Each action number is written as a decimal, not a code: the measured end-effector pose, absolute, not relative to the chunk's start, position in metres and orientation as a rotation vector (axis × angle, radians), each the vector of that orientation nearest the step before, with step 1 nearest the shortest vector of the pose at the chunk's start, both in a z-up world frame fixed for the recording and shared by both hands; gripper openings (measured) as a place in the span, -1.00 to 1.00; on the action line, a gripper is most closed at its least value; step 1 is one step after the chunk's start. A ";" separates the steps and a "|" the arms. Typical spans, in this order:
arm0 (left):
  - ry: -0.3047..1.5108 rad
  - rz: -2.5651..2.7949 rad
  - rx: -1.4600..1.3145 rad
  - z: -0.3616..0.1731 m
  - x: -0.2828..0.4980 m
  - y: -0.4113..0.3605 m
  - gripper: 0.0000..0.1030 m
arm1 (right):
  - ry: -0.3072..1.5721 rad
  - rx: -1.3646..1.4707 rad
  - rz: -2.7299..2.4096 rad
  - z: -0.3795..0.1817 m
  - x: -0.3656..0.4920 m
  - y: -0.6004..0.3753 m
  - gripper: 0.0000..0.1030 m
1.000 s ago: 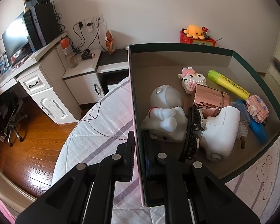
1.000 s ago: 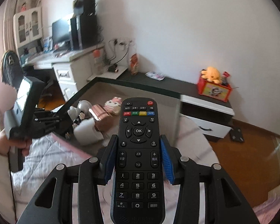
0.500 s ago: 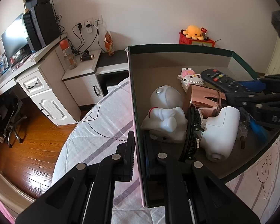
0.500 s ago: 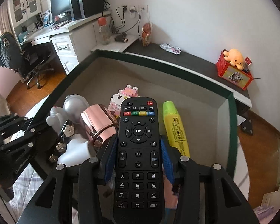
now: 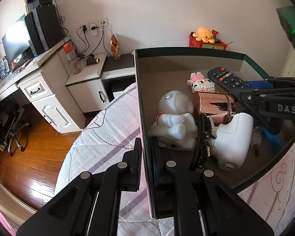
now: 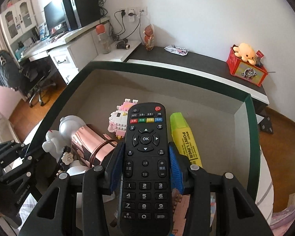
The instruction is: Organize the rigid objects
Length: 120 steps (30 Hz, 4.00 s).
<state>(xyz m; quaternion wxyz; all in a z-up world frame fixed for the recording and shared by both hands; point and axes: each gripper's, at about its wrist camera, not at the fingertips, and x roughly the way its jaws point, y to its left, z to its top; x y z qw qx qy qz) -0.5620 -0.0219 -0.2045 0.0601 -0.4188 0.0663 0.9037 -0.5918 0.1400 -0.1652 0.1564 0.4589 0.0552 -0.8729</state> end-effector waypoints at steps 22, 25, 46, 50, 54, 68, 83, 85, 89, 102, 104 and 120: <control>0.236 2.766 -1.241 -0.200 -0.557 -0.020 -0.84 | 0.199 1.219 -2.518 -0.147 -0.541 0.139 0.18; 0.266 2.775 -1.229 -0.197 -0.553 -0.018 -0.84 | 0.202 1.197 -2.521 -0.142 -0.531 0.141 0.19; 0.383 2.846 -1.078 -0.147 -0.490 -0.003 -0.64 | 0.100 1.052 -2.560 -0.122 -0.452 0.175 0.48; 0.378 2.845 -1.028 -0.135 -0.465 0.003 -0.20 | 0.082 1.013 -2.603 -0.115 -0.436 0.179 0.56; 0.338 2.844 -0.969 -0.125 -0.436 0.007 0.14 | 0.058 0.977 -2.649 -0.109 -0.417 0.184 0.61; 0.238 2.914 -0.838 -0.092 -0.346 0.011 0.99 | 0.024 0.820 -2.754 -0.085 -0.329 0.188 1.00; 0.152 2.999 -0.563 -0.048 -0.234 0.010 0.99 | 0.070 0.577 -2.852 -0.039 -0.225 0.185 1.00; 0.138 3.006 -0.528 -0.041 -0.220 0.008 0.99 | 0.076 0.534 -2.867 -0.031 -0.211 0.184 1.00; 0.160 3.039 -0.432 -0.029 -0.197 0.010 0.99 | 0.074 0.462 -2.888 -0.018 -0.186 0.185 1.00; 0.194 3.084 -0.182 0.002 -0.135 0.007 0.99 | 0.087 0.279 -2.933 0.012 -0.129 0.183 1.00; 0.180 3.085 -0.158 0.007 -0.128 0.005 0.99 | 0.093 0.248 -2.938 0.017 -0.121 0.181 1.00; 0.150 3.133 0.029 0.033 -0.080 -0.005 0.99 | 0.131 0.082 -2.951 0.045 -0.078 0.167 1.00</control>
